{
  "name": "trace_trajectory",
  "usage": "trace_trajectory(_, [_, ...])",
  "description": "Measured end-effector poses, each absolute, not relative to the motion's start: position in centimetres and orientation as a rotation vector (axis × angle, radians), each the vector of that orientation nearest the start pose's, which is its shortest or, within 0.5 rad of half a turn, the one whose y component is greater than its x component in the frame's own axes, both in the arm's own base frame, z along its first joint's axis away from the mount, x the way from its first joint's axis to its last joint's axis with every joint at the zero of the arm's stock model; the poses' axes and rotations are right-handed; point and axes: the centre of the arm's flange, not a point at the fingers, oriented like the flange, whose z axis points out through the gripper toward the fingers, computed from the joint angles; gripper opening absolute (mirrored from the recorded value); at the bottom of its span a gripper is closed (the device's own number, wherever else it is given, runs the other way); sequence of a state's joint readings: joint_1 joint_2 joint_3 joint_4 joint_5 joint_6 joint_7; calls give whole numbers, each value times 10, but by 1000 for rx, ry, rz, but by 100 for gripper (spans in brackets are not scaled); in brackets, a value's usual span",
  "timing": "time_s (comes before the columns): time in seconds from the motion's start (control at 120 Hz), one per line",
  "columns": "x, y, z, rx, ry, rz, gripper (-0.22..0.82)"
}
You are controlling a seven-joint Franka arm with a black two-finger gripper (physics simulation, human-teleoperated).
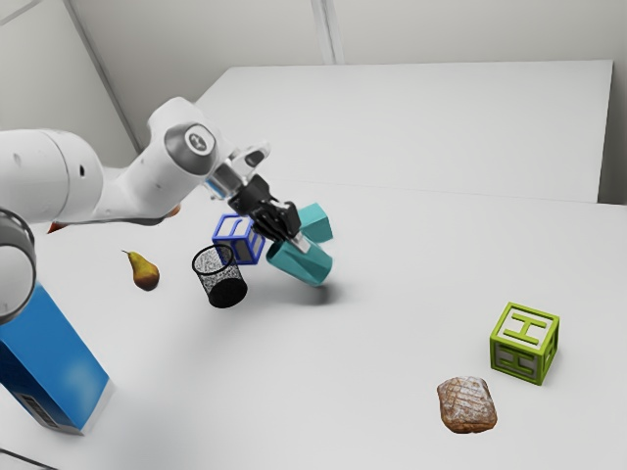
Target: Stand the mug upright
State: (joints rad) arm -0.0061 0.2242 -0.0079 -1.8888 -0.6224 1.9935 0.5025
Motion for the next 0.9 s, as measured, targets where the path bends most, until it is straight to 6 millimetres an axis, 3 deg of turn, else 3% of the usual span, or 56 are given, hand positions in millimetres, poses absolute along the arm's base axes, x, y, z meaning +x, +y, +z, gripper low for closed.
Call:
trace_trajectory(0.142, [599, -69, 424, 2737, -451, 11, -18])
trace_trajectory(0.242, [596, -87, 430, 2853, -530, -38, -18])
trace_trajectory(0.467, [590, -90, 416, 3033, -503, -134, -18])
trace_trajectory(0.9, [581, -93, 357, 3106, -290, -230, -18])
